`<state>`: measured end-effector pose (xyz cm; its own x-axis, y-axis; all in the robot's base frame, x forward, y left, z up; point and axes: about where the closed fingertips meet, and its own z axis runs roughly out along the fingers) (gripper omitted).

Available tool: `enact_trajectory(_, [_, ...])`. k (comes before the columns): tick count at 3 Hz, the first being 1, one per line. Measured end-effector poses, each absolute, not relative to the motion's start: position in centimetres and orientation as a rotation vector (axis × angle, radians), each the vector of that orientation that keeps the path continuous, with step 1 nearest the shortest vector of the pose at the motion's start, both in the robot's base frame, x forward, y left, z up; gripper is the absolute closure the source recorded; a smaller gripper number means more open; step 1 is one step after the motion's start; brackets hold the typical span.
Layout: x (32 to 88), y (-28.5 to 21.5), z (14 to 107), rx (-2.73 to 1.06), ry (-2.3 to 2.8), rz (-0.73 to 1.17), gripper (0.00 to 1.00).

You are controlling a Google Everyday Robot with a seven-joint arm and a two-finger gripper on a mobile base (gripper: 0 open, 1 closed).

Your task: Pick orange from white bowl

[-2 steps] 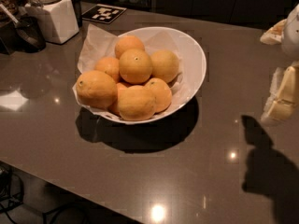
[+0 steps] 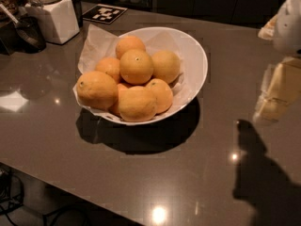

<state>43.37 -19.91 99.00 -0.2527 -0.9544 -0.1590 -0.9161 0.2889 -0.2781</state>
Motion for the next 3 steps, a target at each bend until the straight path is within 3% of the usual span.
enact_trajectory(2, [40.7, -11.4, 103.7, -1.842, 2.169, -0.292, 0.00])
enact_trajectory(3, [40.5, -10.7, 104.8, -1.833, 2.130, -0.310, 0.00])
